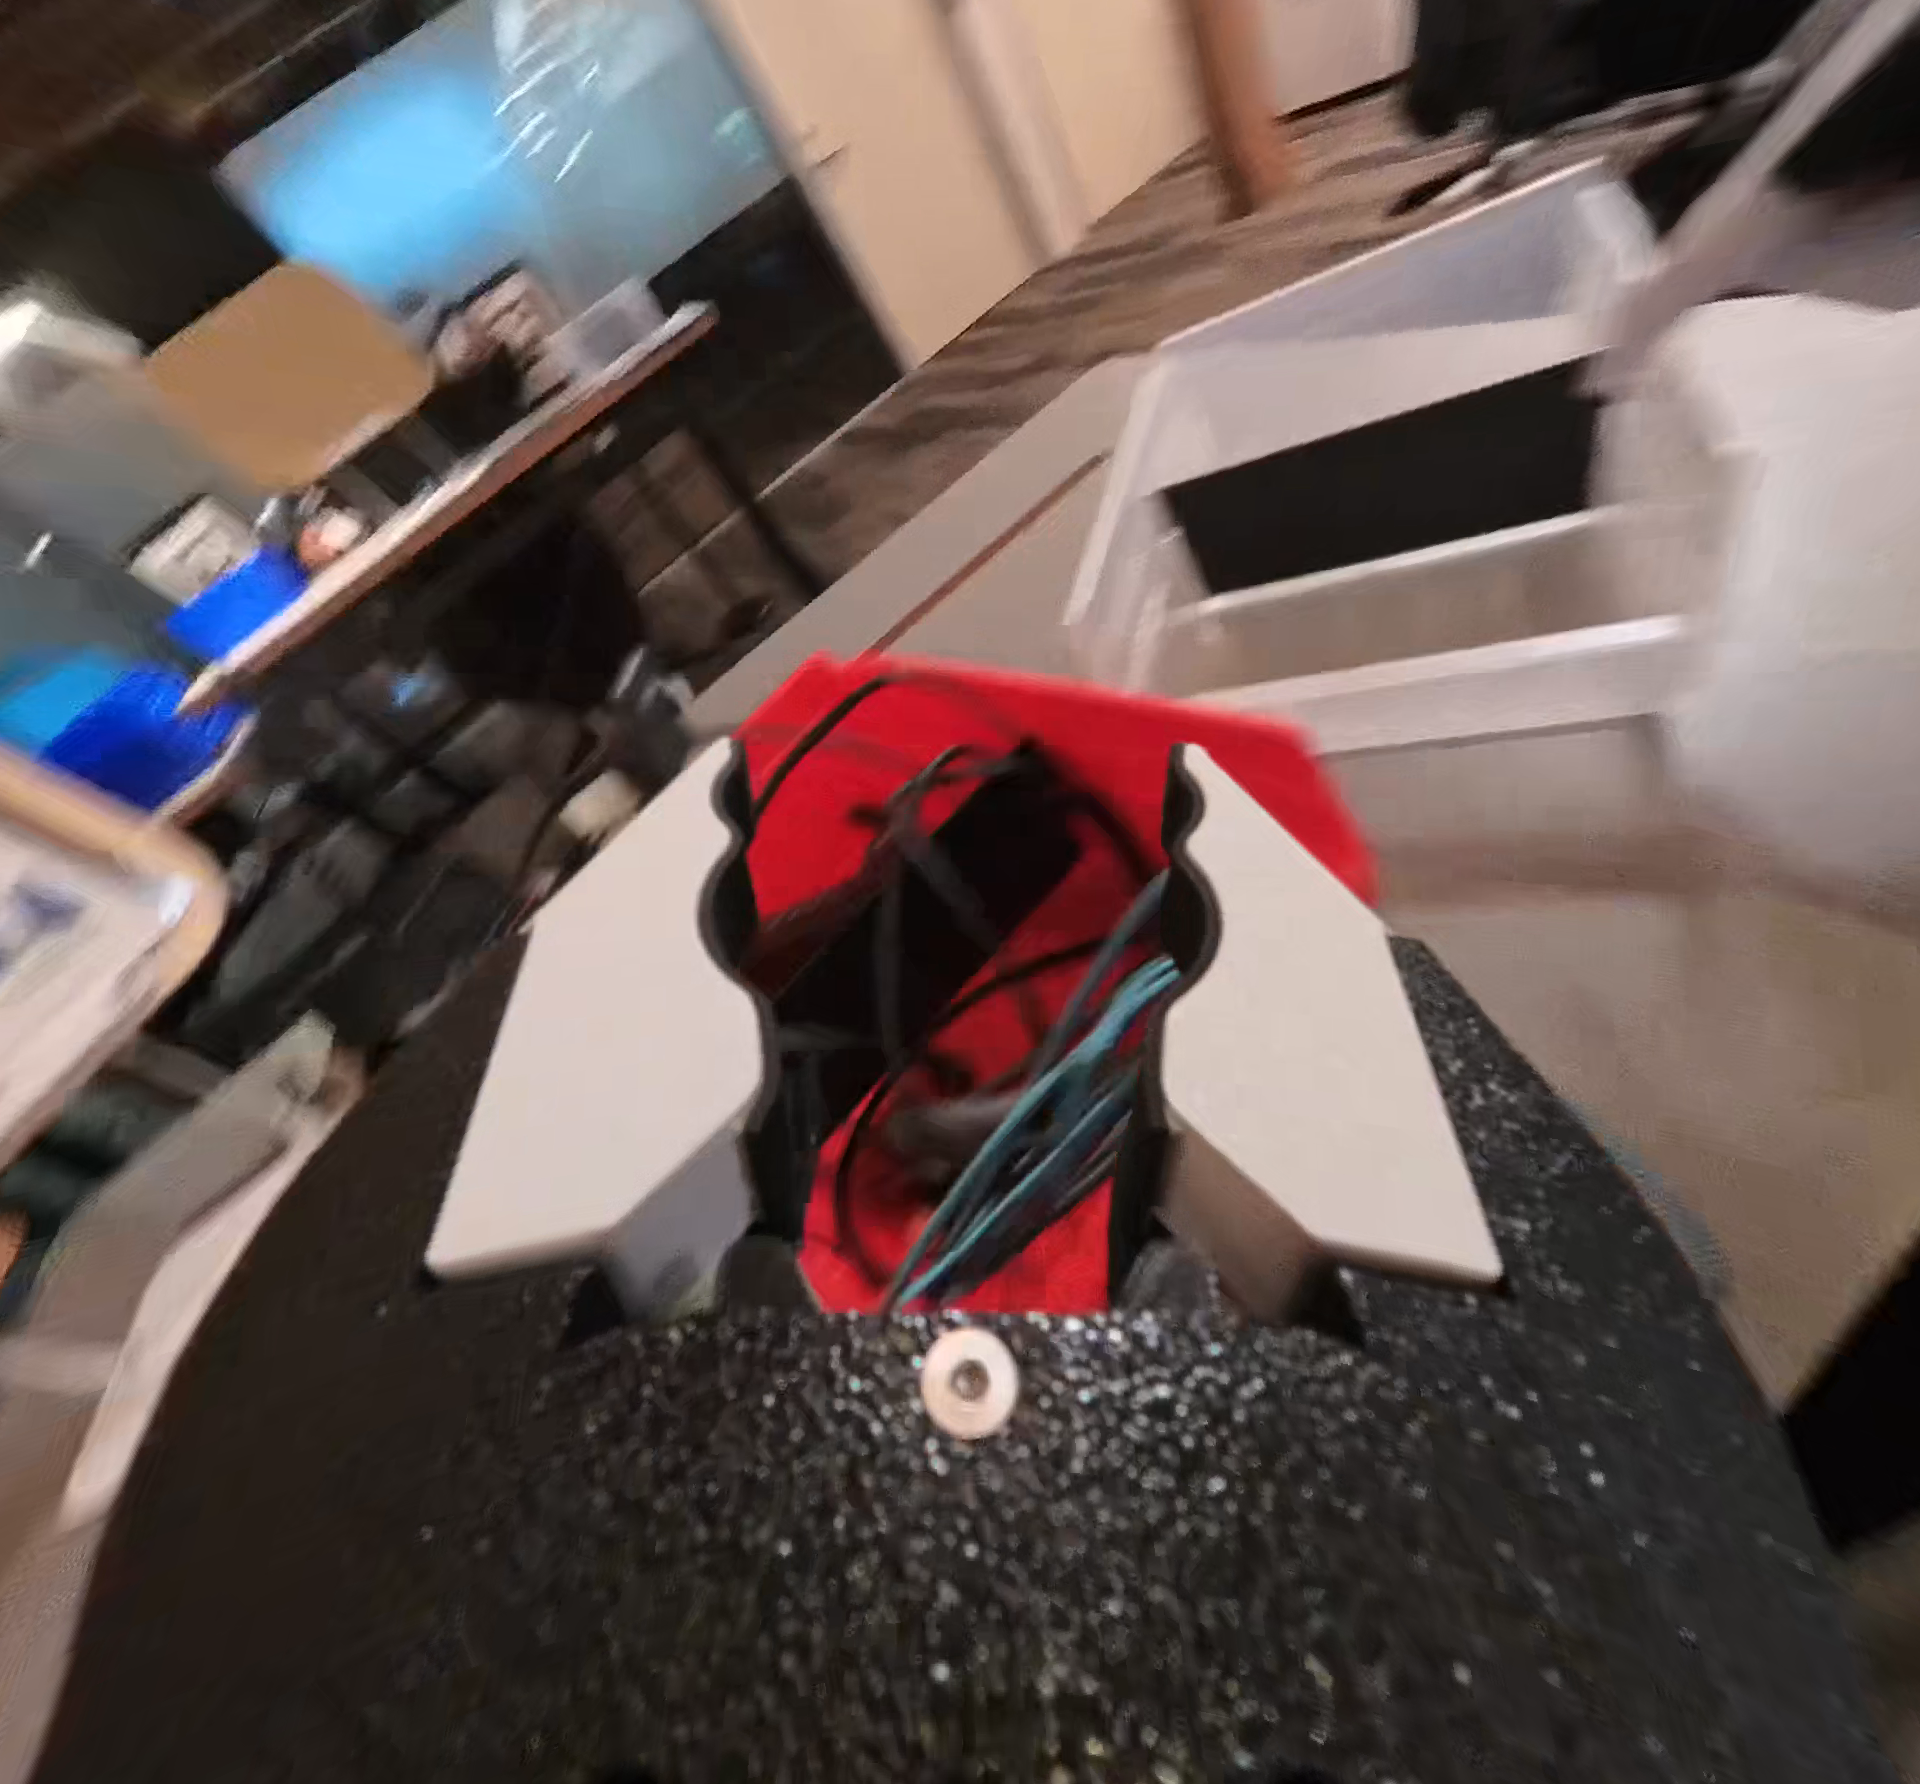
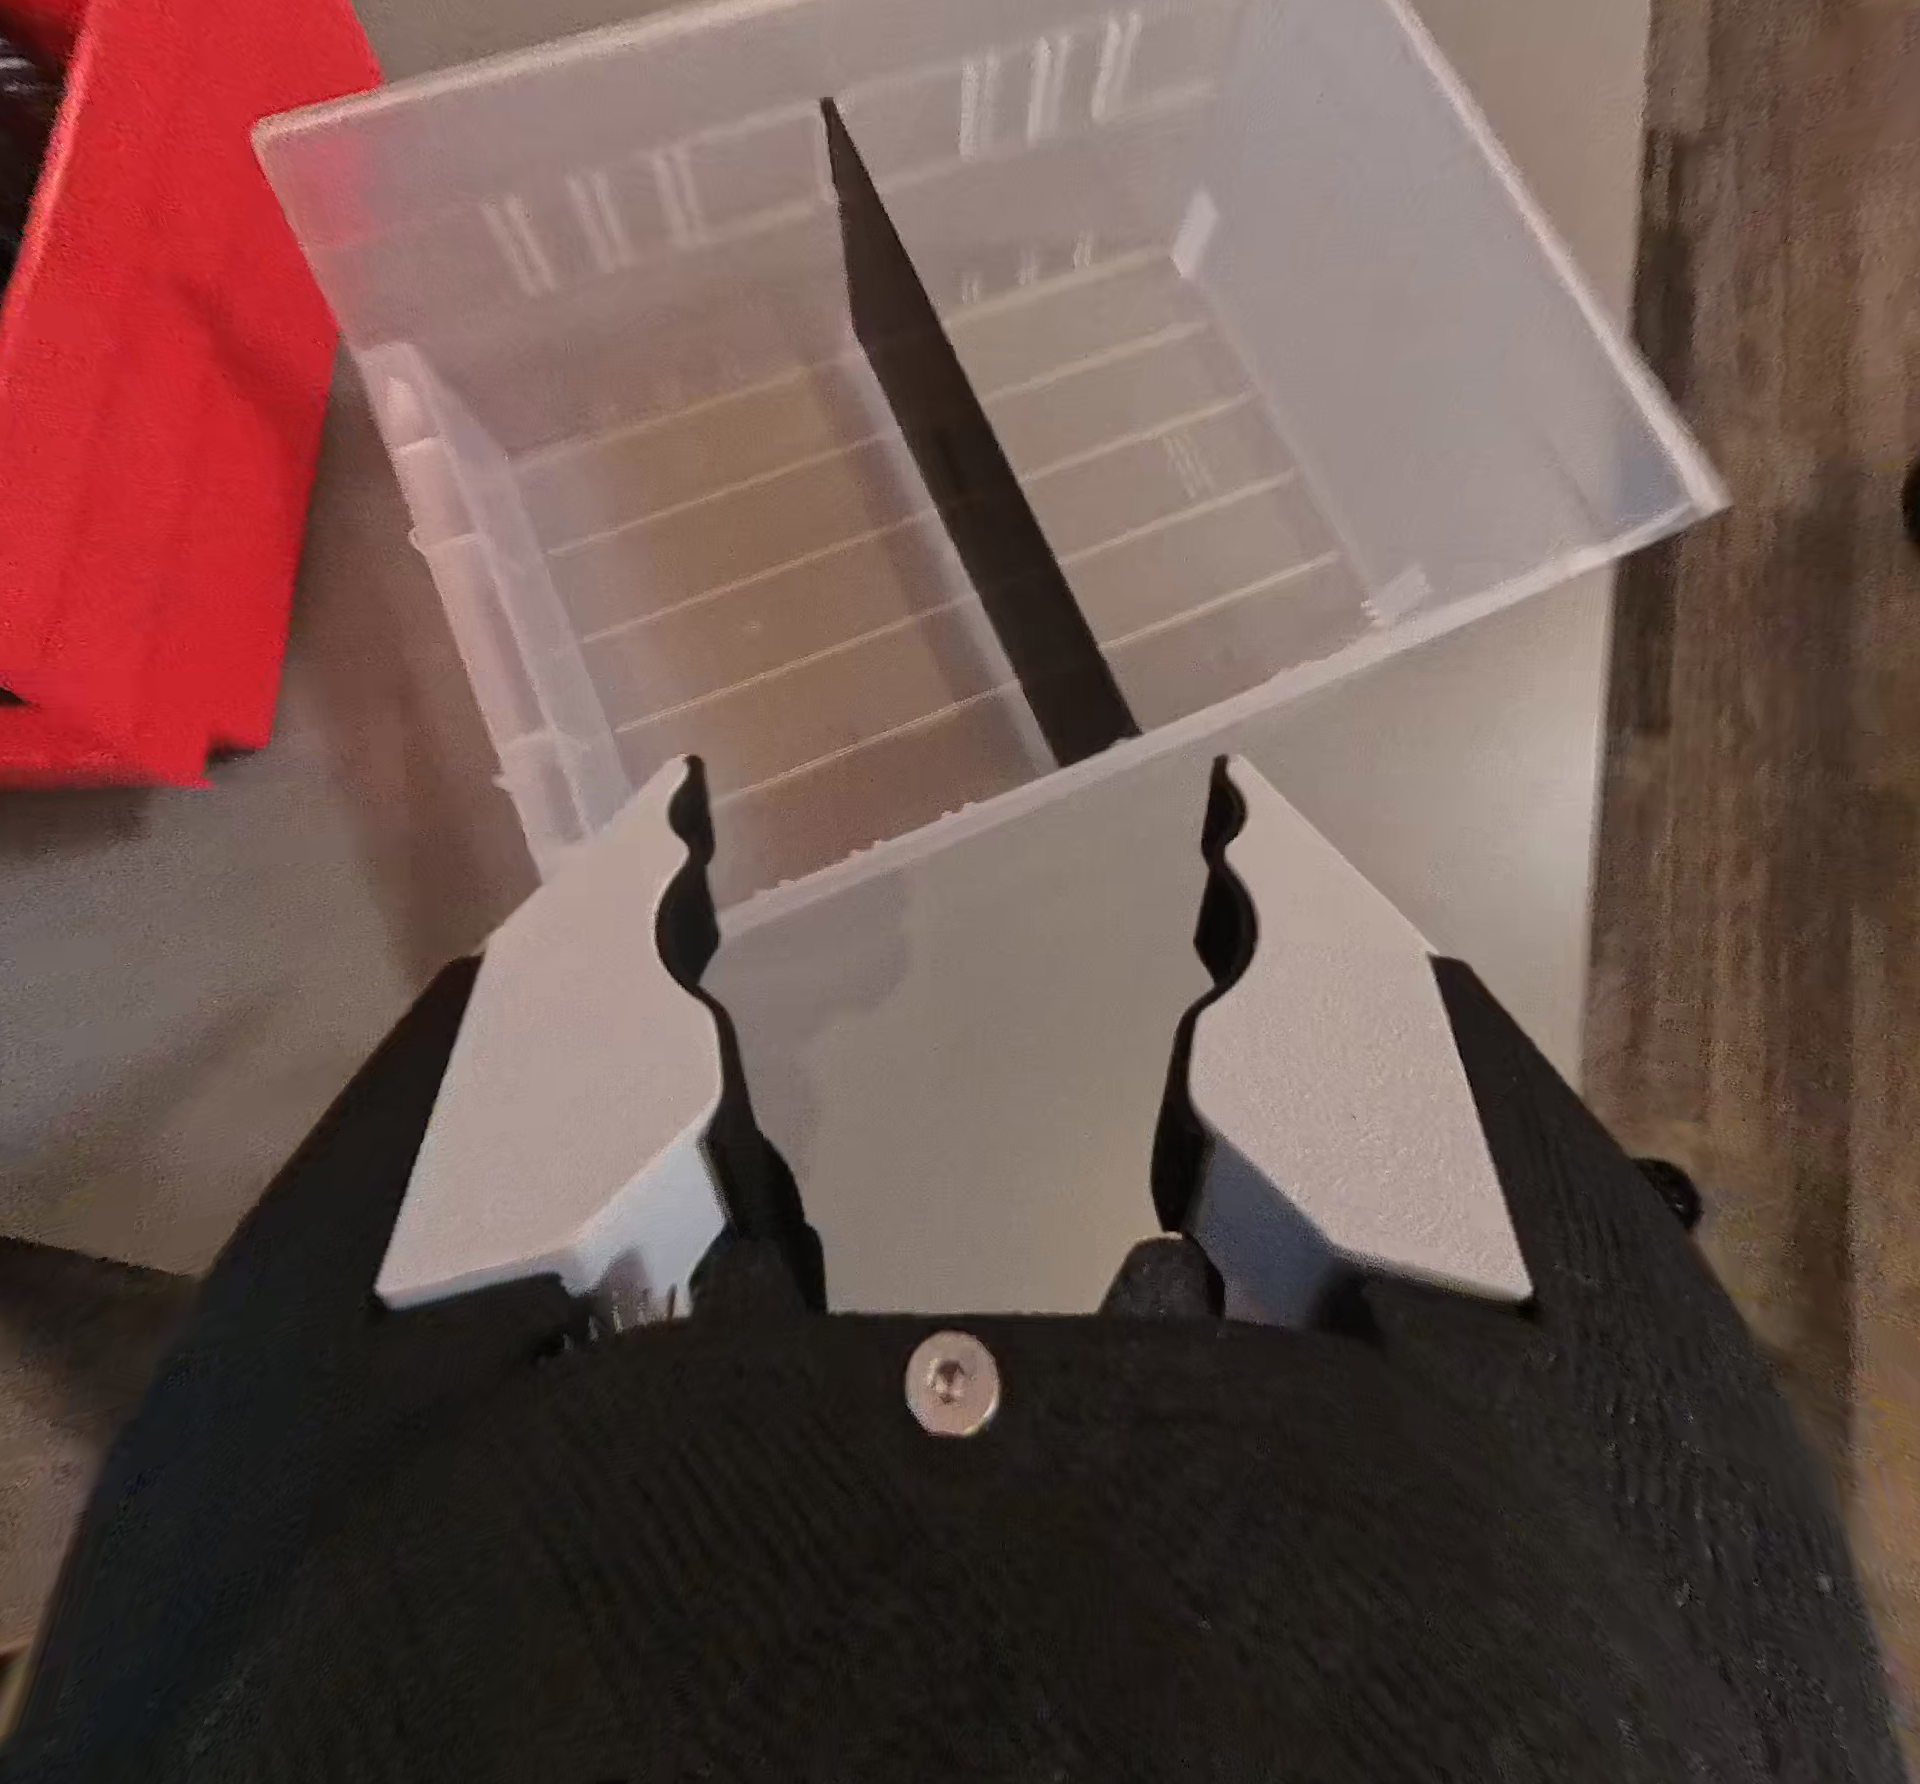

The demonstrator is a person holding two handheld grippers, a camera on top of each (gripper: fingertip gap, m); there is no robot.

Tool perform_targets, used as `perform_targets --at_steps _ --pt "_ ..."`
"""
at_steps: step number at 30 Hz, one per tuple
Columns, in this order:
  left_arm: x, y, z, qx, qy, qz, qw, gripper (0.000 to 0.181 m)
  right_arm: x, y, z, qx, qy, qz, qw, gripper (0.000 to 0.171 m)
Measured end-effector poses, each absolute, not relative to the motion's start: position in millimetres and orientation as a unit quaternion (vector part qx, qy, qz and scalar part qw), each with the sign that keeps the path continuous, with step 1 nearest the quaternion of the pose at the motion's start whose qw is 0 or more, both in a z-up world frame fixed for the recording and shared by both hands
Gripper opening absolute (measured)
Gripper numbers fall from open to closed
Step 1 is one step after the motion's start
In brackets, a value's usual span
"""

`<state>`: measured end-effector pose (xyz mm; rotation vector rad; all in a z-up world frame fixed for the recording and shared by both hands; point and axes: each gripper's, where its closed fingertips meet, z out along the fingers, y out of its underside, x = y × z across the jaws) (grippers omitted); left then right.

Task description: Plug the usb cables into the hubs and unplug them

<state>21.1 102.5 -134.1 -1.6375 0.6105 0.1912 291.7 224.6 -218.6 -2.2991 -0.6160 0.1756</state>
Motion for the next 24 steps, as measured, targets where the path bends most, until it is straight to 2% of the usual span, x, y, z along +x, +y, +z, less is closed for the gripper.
perform_targets --at_steps 3,6,9,12,24 --pt "-48.5 102.7 -155.8 -0.783 0.169 0.074 0.594 0.092 283.9 221.9 -231.2 -0.908 -0.240 0.061 0.338 0.109" --pt "-75.8 98.4 -193.4 -0.845 0.121 0.016 0.521 0.104 291.5 221.9 -245.4 -0.916 -0.255 0.008 0.309 0.116" --pt "-66.6 93.0 -223.1 -0.875 0.127 -0.074 0.462 0.102 297.2 223.7 -252.4 -0.920 -0.257 -0.012 0.294 0.119" --pt "-76.8 93.4 -246.5 -0.897 0.120 -0.056 0.421 0.099 292.9 231.4 -246.8 -0.912 -0.257 -0.004 0.319 0.112" --pt "-115.9 105.1 -256.0 -0.898 0.102 0.049 0.424 0.072 331.8 222.8 -256.6 -0.929 -0.233 0.014 0.286 0.101"
